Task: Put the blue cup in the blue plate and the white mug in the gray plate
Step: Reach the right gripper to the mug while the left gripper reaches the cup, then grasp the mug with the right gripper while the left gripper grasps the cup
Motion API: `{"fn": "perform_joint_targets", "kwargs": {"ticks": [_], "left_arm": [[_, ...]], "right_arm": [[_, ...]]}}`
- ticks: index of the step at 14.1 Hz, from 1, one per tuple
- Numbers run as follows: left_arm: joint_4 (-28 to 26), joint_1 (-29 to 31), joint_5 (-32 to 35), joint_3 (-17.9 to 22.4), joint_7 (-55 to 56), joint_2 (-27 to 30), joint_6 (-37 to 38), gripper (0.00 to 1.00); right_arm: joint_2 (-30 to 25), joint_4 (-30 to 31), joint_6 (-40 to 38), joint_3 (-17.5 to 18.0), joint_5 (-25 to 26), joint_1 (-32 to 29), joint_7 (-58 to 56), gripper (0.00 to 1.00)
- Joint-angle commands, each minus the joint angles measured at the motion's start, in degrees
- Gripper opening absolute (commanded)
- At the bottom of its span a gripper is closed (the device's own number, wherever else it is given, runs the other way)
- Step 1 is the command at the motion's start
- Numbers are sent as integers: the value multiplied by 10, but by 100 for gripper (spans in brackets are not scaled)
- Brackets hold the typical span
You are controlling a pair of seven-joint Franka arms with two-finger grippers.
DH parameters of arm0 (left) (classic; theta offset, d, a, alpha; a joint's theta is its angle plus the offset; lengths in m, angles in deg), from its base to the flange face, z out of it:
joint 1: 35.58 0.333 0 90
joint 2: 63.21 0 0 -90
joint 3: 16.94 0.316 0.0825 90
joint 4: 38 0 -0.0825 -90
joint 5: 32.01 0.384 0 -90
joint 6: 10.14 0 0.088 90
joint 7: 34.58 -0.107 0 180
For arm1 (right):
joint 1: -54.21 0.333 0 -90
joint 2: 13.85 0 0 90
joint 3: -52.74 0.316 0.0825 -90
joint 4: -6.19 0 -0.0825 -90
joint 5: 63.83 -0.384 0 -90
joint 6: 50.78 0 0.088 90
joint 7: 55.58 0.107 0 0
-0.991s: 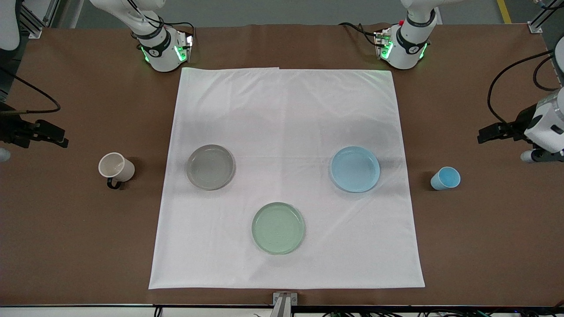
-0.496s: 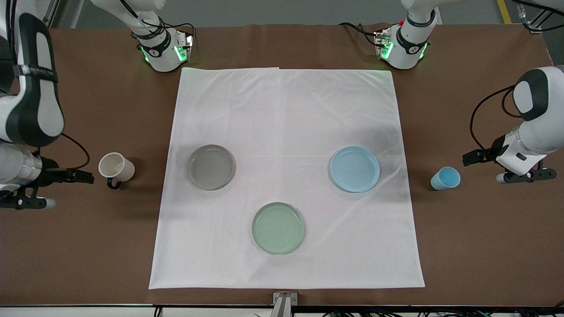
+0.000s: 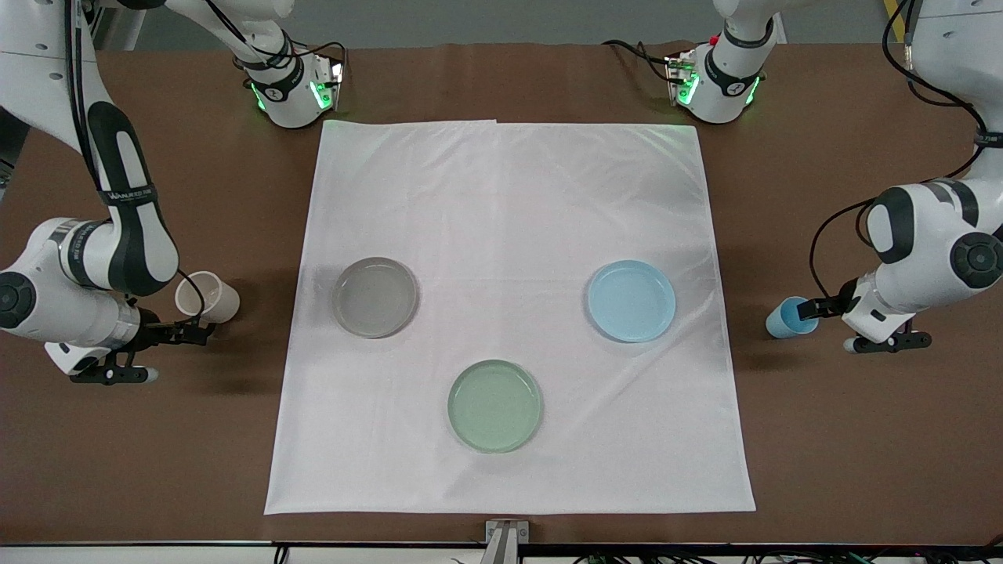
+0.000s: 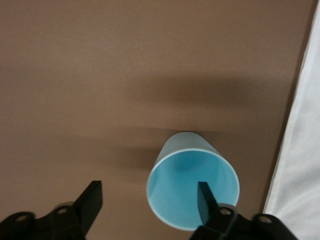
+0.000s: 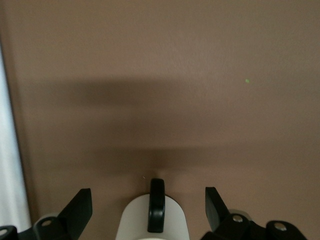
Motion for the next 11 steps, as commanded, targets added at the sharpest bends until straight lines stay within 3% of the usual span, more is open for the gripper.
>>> {"fn": "perform_joint_targets", "kwargs": {"ticks": [1, 3, 6, 11], "left_arm": [[6, -1, 11, -3, -4, -7, -4, 45], [5, -2, 11, -3, -4, -12, -4, 21], [5, -3, 11, -4, 3, -15, -4, 0], [10, -1, 5, -39, 9, 42, 52, 0]], "right_arm": [[-8, 33, 27, 9, -4, -15, -14, 100], [-8, 47, 39, 9, -18, -16, -14, 100], [-7, 70, 57, 9, -25, -16, -15, 93], [-4, 76, 65, 8, -25, -21, -41, 60]]}}
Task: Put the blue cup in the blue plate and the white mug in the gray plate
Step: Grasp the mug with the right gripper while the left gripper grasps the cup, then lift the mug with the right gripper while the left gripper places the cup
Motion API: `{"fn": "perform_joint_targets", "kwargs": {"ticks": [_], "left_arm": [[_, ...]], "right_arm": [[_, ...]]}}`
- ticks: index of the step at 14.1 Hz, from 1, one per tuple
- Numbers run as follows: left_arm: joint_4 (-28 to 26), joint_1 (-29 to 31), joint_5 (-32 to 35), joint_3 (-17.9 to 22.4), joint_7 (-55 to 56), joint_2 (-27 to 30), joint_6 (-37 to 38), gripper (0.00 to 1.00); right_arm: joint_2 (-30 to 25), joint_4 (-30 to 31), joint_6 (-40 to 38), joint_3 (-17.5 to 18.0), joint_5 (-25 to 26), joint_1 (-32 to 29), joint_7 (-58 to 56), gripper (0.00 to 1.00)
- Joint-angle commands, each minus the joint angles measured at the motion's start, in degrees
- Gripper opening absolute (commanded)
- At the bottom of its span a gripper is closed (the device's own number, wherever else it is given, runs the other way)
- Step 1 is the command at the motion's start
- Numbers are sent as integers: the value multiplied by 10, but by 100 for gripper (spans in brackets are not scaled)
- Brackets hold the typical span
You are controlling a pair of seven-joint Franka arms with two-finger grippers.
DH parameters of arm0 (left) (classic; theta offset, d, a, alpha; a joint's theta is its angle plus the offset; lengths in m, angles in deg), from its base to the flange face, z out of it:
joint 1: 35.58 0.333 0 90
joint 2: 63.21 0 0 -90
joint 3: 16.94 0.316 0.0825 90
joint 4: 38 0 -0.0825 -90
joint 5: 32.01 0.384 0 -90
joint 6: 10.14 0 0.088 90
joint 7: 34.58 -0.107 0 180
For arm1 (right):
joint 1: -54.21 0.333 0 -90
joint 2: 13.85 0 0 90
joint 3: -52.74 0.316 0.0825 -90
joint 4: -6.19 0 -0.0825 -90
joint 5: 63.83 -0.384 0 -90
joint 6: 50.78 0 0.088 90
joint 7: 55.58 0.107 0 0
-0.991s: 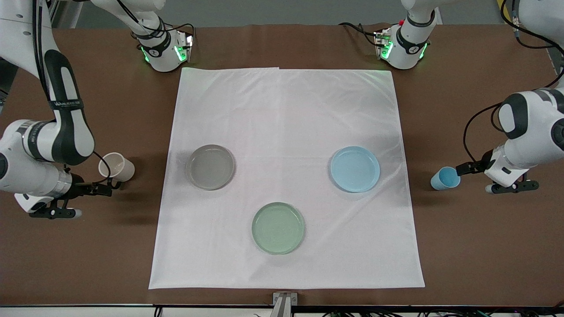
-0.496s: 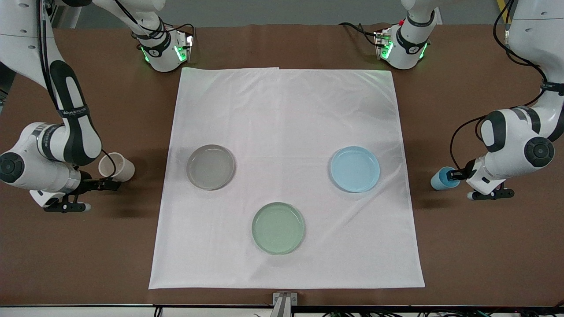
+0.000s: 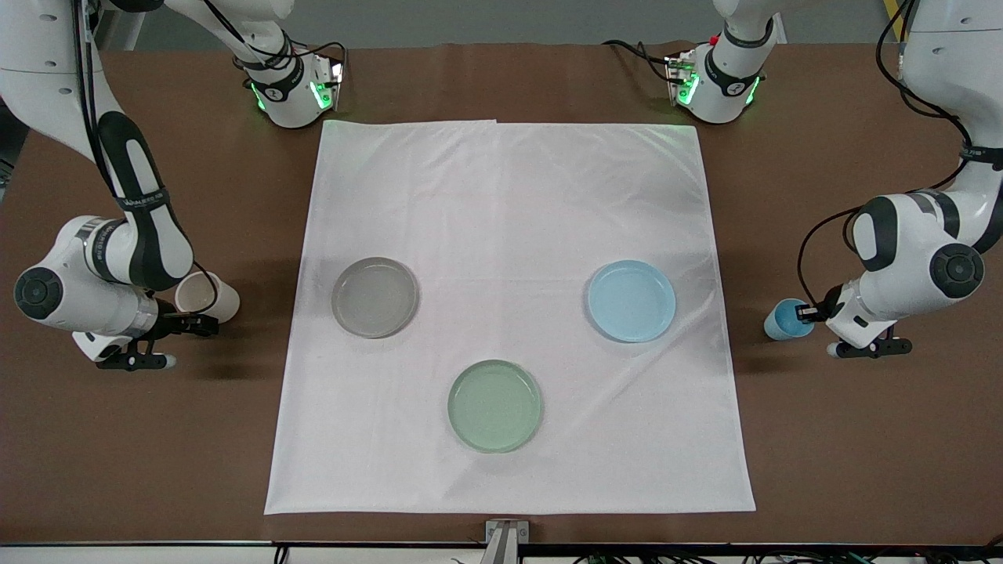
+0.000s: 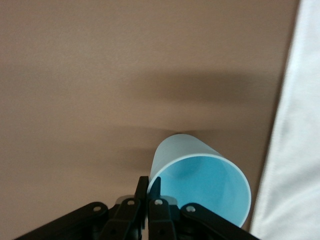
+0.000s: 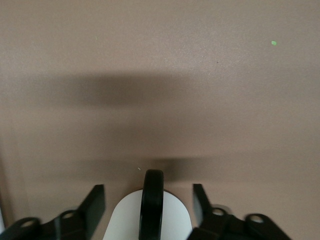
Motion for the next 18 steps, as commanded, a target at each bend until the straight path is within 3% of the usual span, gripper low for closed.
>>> {"fn": "perform_joint_targets", "kwargs": {"ticks": [1, 5, 10, 13, 18], "left_arm": [[-3, 0, 4, -31, 10, 59, 56, 0], [-3, 0, 3, -104, 101, 82, 100, 0], [-2, -4, 3, -197, 238, 54, 87, 0], [-2, -36, 5, -210, 295, 20, 64, 0], [-2, -71, 12, -208, 338, -27, 24, 1]], "right_arm": [[-4, 13, 9, 8, -9, -15, -20, 55], [-4, 15, 8, 8, -9, -14, -20, 39], [-5, 11, 7, 8, -8, -13, -25, 14], [-18, 9, -1, 10, -8, -8, -27, 4], [-95, -23, -142, 10, -8, 70, 1, 3]]}}
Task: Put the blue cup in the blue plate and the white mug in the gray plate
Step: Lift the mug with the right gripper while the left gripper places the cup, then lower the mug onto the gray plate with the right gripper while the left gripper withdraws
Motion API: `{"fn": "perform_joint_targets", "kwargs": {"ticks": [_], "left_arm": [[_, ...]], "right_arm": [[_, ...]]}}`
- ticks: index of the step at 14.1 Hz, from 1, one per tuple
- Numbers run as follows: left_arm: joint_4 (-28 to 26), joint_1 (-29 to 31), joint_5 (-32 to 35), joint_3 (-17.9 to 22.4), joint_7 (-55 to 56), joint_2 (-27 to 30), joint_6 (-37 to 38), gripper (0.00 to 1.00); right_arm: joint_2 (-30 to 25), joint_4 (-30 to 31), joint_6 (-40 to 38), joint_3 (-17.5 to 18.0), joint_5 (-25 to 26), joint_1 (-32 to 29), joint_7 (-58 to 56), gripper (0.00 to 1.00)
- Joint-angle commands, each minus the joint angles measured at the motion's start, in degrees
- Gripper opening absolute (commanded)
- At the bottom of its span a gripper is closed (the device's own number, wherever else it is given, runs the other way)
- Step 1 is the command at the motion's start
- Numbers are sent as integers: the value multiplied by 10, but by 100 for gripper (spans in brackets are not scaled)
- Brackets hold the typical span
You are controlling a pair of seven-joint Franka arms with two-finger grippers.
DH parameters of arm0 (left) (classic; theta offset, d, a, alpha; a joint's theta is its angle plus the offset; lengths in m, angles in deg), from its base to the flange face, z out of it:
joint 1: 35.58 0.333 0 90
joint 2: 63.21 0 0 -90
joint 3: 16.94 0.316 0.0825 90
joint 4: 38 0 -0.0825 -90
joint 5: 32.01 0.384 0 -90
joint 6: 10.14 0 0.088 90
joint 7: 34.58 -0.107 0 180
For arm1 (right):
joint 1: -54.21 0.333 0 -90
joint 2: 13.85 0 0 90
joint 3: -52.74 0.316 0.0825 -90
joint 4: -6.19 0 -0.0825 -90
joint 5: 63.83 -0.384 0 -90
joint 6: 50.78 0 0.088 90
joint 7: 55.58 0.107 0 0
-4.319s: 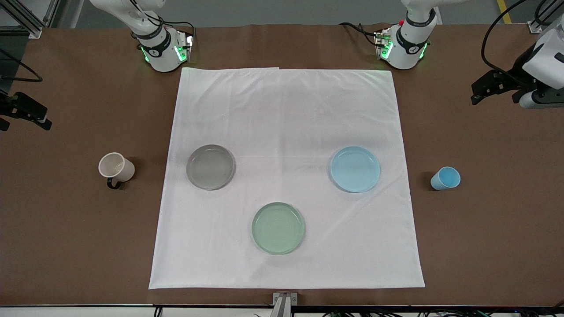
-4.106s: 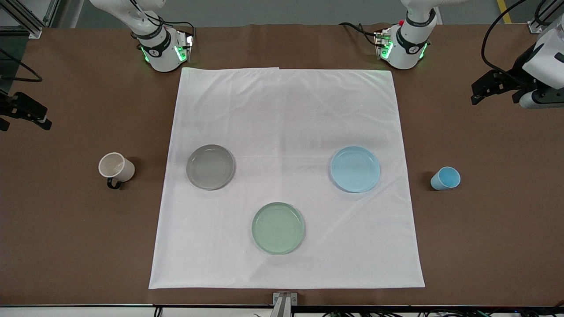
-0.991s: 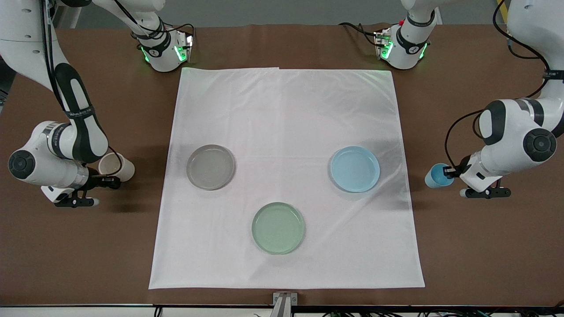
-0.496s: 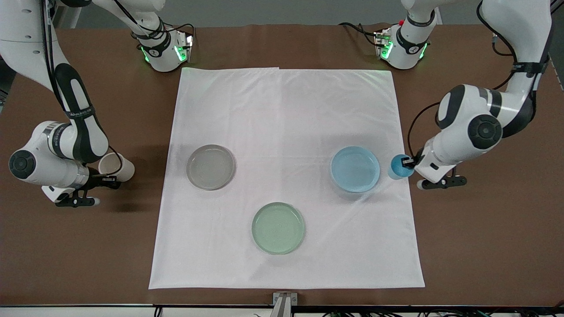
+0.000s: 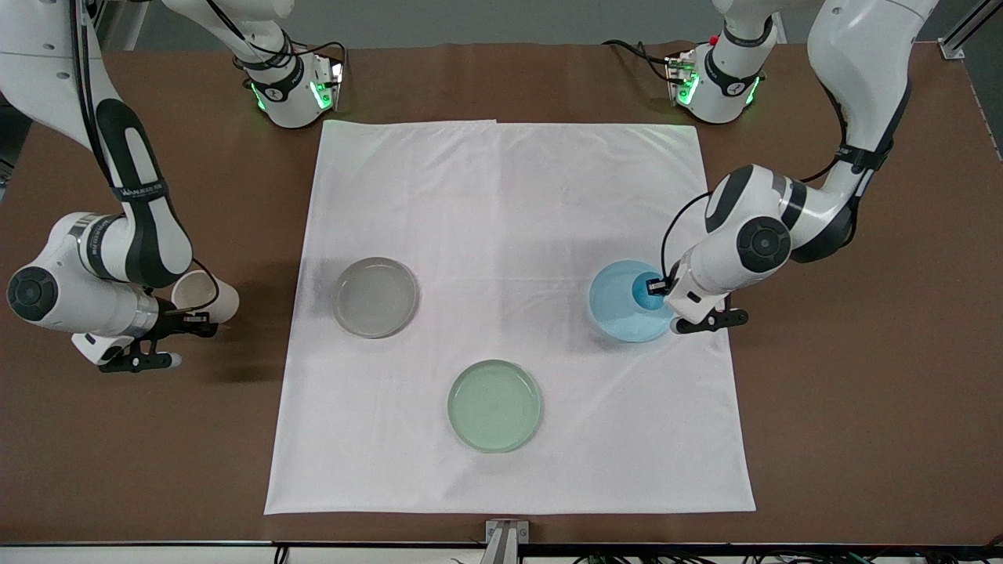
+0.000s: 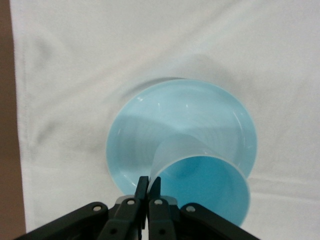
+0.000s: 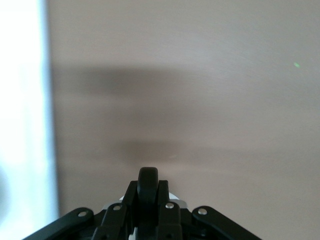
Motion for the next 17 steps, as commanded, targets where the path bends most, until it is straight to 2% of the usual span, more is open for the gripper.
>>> {"fn": "perform_joint_targets", "kwargs": {"ticks": [1, 2, 4, 5, 6, 9, 14, 17], "left_arm": [[3, -5, 13, 0, 13, -20, -15, 2], [3, -5, 13, 0, 13, -22, -15, 7], [5, -5, 13, 0, 13, -28, -15, 49], [8, -2, 13, 0, 15, -26, -15, 81], [18, 1, 13, 0, 16, -25, -8, 99], [51, 13, 13, 3, 14, 1, 41, 100], [178, 54, 16, 4, 7, 11, 212, 100], [233, 77, 76, 3, -22, 27, 262, 100]], "right_arm": [[-58, 12, -55, -1, -7, 62, 65, 3], [-60, 13, -61, -1, -7, 91, 115, 3], [-54, 14, -55, -1, -8, 170, 219, 3], [-53, 14, -43, -1, -8, 199, 261, 3], [-47, 14, -28, -1, -8, 220, 291, 3], [-18, 14, 20, -1, -11, 248, 323, 3], [25, 14, 76, -1, -25, 260, 323, 3], [34, 14, 84, -1, -27, 264, 323, 3]]}}
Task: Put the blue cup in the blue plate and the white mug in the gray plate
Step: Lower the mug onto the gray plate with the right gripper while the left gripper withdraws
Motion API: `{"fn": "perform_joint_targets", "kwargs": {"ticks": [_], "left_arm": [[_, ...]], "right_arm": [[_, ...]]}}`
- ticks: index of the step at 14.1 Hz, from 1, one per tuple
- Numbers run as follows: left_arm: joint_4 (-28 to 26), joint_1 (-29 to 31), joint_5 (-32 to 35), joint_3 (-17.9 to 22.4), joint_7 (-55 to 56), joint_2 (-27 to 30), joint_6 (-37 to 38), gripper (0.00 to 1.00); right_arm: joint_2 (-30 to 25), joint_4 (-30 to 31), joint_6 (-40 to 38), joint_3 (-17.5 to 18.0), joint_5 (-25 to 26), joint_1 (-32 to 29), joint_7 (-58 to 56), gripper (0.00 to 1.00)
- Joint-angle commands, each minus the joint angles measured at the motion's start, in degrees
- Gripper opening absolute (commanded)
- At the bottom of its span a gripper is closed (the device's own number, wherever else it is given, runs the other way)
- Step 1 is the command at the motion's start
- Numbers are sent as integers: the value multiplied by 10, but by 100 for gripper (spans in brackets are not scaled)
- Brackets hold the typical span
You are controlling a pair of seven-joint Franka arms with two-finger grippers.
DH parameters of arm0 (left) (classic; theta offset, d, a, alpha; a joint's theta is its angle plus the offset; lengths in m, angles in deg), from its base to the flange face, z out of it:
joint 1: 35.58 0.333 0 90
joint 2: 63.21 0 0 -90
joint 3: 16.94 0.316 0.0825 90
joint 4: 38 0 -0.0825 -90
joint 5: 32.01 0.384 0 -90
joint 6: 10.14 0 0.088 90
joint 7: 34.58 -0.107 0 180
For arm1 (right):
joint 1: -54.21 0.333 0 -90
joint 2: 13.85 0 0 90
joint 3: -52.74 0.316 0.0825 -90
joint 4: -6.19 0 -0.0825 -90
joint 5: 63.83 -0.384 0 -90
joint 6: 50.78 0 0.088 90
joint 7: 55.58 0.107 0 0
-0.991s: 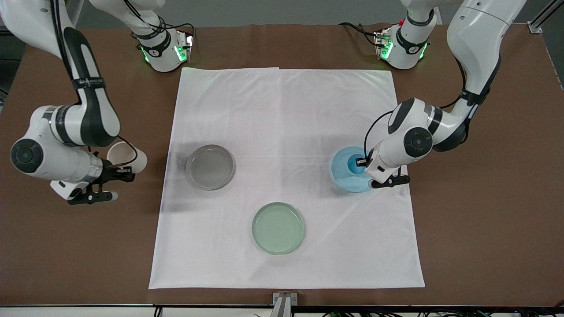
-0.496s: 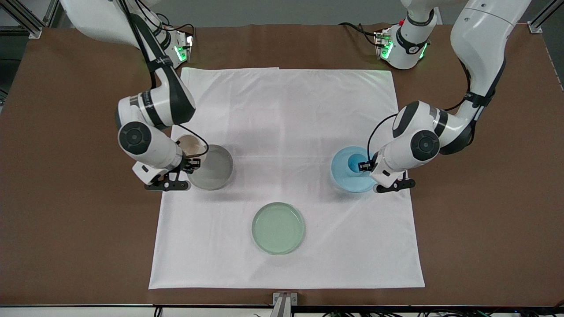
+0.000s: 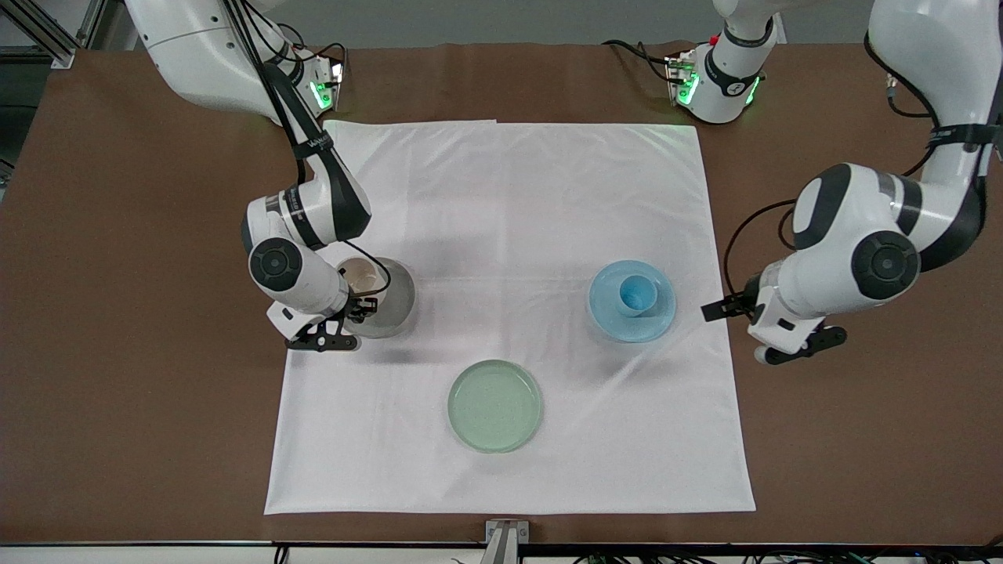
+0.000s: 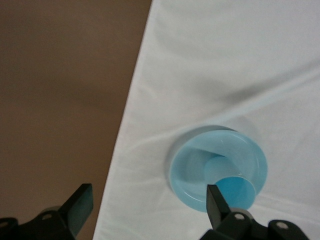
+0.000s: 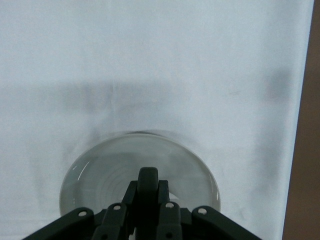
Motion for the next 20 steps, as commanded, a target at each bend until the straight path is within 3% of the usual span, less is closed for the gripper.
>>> {"fn": "perform_joint_targets", "kwargs": {"ticks": [1, 4, 9, 10, 11, 12, 13, 18, 20], "left_arm": [[51, 12, 39, -1, -36, 14, 50, 100], [81, 44, 38, -6, -65, 39, 89, 100], [82, 68, 35, -5, -126, 110, 115, 100], [82, 69, 34, -5, -139, 119, 129, 100], [83, 71, 30, -5, -155, 127, 135, 100], [87, 72, 24, -5, -176, 138, 136, 100], [87, 72, 13, -3, -191, 148, 141, 100], [84, 6, -45, 99, -245, 202, 180, 100], [81, -2, -53, 116, -256, 215, 183, 100]], "right_arm": [[4, 2, 13, -3, -8, 7, 1, 3], [19, -2, 29, -3, -8, 9, 1, 3], [47, -22, 39, -3, -8, 9, 2, 3], [47, -22, 39, -3, -8, 9, 2, 7], [47, -22, 36, -3, -8, 9, 2, 26], [45, -21, 32, -3, -8, 9, 11, 67], [37, -17, 26, -3, -8, 9, 26, 100], [-103, -17, -199, -9, -1, -6, 37, 100], [-164, -16, -274, -8, -1, -44, 28, 100]]}}
